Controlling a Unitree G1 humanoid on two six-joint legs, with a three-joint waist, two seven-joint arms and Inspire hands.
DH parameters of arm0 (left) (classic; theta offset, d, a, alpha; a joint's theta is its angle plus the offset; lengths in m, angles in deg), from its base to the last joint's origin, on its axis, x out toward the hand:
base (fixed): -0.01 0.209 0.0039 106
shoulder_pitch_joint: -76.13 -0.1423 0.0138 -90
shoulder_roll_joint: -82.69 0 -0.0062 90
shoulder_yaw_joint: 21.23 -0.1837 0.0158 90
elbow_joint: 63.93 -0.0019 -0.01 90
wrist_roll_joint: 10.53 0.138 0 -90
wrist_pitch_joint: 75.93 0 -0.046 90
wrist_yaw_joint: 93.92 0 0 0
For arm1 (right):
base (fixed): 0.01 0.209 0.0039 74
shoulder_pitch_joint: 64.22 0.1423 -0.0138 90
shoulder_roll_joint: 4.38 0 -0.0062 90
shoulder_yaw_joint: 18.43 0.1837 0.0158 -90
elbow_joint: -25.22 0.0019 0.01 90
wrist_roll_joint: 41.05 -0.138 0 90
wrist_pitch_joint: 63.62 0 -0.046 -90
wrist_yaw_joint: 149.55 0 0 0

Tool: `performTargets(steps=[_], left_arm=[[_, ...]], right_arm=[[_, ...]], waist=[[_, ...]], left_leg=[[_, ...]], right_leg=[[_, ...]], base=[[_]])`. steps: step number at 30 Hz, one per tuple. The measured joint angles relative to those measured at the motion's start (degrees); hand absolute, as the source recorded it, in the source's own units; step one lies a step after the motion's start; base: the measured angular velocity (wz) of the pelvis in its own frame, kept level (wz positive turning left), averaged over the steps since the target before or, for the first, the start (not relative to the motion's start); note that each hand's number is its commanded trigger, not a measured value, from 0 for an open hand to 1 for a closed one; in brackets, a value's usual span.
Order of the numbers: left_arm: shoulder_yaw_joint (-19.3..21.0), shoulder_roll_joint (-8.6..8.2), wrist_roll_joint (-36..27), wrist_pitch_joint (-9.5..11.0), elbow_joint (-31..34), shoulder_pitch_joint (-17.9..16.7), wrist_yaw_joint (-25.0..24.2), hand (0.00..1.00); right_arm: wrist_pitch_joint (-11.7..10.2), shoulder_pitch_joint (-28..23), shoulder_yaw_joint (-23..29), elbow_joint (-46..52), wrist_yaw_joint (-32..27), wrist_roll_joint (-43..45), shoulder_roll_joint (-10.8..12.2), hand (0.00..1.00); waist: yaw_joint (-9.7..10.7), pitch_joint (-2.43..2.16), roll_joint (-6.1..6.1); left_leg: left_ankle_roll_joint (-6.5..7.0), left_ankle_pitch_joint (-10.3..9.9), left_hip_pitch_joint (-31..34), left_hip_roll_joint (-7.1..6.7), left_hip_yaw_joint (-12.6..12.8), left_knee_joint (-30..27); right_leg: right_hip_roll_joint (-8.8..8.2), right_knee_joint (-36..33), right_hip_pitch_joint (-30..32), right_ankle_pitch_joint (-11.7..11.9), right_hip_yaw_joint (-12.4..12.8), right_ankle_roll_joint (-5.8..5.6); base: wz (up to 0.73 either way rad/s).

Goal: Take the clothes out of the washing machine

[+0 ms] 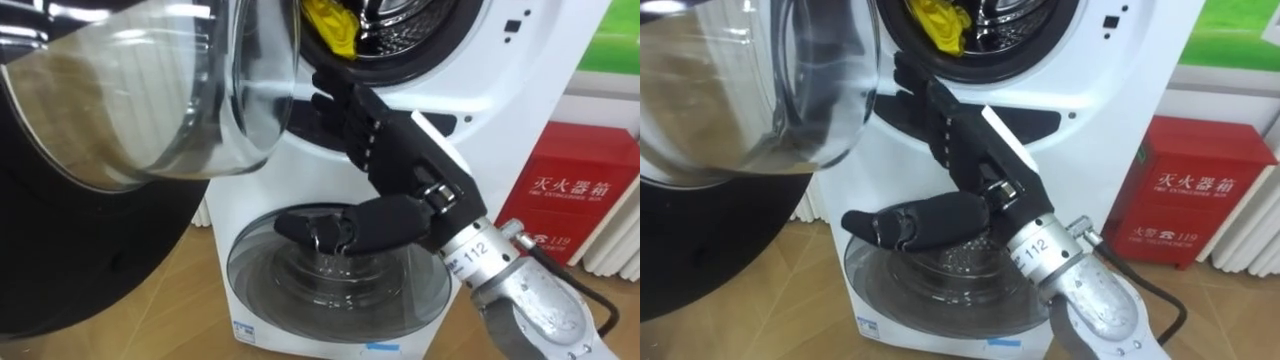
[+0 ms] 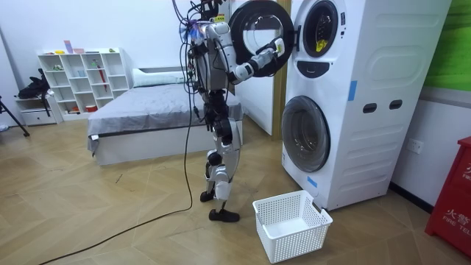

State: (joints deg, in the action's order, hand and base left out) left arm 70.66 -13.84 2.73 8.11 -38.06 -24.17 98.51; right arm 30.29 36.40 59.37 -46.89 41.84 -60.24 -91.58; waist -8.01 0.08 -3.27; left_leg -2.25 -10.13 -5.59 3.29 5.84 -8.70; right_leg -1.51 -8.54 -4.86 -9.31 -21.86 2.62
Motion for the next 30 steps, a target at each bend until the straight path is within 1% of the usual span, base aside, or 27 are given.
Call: performTargets(steps=[5,8,10,14,17,20,23,25,26,28,29,30], left_arm=[[-0.4,-0.13,0.2,-0.4,0.0,-0.2,0.4,0.00],[-1.0,-0.05,0.2,-0.4,0.1,-0.1,0.5,0.00],[-1.7,-0.12,0.2,-0.4,0.1,0.2,0.5,0.00],[-2.8,-0.15,0.2,-0.4,0.4,0.6,0.5,0.00],[-2.9,-0.14,0.2,-0.4,0.8,0.8,0.6,0.00],[-3.7,-0.06,0.2,-0.9,1.1,0.9,0.7,0.00],[-3.8,-0.07,0.3,-1.3,1.1,1.1,0.6,0.00],[-3.8,-0.07,0.2,-1.7,1.0,1.5,0.3,0.00],[-3.8,-0.07,0.3,-1.8,1.0,1.6,0.3,0.00],[-3.8,-0.07,0.4,-2.0,1.0,1.8,0.2,0.00],[-3.8,-0.07,0.4,-2.3,1.0,1.8,0.2,0.00],[-3.7,-0.06,0.5,-2.4,1.0,1.9,0.0,0.00]], right_arm=[[0.0,0.4,-0.1,-1.7,0.0,2.4,0.1,0.00],[0.0,0.6,-0.8,-1.7,0.5,3.2,0.6,0.00],[0.0,0.5,-2.2,-1.6,0.4,3.0,2.2,0.00],[-0.1,0.6,-3.8,-1.7,0.4,3.3,2.9,0.00],[-0.3,0.6,-4.9,-1.8,0.4,3.3,4.0,0.00],[-0.9,2.2,-6.8,-3.7,0.4,4.0,4.6,0.00],[-0.7,4.2,-9.0,-4.5,0.4,6.4,5.8,0.00],[-0.1,5.7,-10.8,-5.6,0.2,7.9,7.6,0.00],[-0.1,6.2,-11.1,-6.0,0.1,8.1,7.9,0.00],[1.2,8.3,-12.0,-7.3,0.2,8.3,8.4,0.00],[1.4,9.0,-12.4,-7.9,0.4,8.3,8.4,0.00],[2.1,9.9,-13.3,-8.6,1.1,8.6,8.4,0.00]], waist=[[-0.3,0.01,-0.02],[-0.8,0.05,-0.12],[-1.5,0.06,-0.10],[-2.2,0.03,-0.14],[-2.5,0.04,-0.13],[-3.0,0.07,-0.08],[-3.5,0.04,-0.15],[-4.6,0.03,-0.21],[-5.2,-0.02,-0.33],[-7.1,0.11,-0.53],[-7.5,0.15,-0.63],[-8.3,0.29,-0.94]], left_leg=[[0.00,0.0,0.1,-0.05,-0.6,0.0],[0.00,0.0,0.1,-0.07,-1.2,0.0],[0.00,0.0,0.1,-0.06,-1.1,0.0],[0.00,0.0,0.1,0.05,-0.9,0.0],[0.00,0.0,0.1,0.15,-1.1,0.0],[-0.01,0.0,0.0,0.30,-1.2,0.0],[-0.06,0.1,0.0,0.46,-1.1,0.0],[-0.08,0.1,0.0,0.55,-1.2,0.0],[-0.09,0.1,0.0,0.56,-1.2,0.0],[-0.09,0.1,0.0,0.55,-1.3,0.0],[-0.09,0.1,0.0,0.54,-1.3,0.1],[-0.10,0.1,0.0,0.51,-1.4,0.1]], right_leg=[[-0.01,0.0,-0.1,0.0,-0.1,-0.06],[-0.01,0.0,0.0,-0.1,-0.1,-0.09],[0.07,0.0,0.1,-0.1,0.1,-0.08],[0.24,-0.1,0.3,-0.1,0.7,0.06],[0.39,-0.1,0.3,-0.2,0.7,0.18],[0.57,-0.1,0.3,-0.2,1.0,0.36],[0.73,-0.1,0.3,-0.3,0.9,0.60],[0.80,-0.1,0.3,-0.4,0.9,0.73],[0.81,-0.1,0.3,-0.4,0.9,0.74],[0.81,0.0,0.3,-0.4,0.8,0.75],[0.78,0.0,0.3,-0.4,0.7,0.74],[0.75,0.0,0.3,-0.4,0.7,0.74]], base=[[0.02],[0.00],[-0.06],[-0.07],[0.00],[-0.03],[0.00],[0.00],[0.00],[0.00],[0.03],[0.08]])
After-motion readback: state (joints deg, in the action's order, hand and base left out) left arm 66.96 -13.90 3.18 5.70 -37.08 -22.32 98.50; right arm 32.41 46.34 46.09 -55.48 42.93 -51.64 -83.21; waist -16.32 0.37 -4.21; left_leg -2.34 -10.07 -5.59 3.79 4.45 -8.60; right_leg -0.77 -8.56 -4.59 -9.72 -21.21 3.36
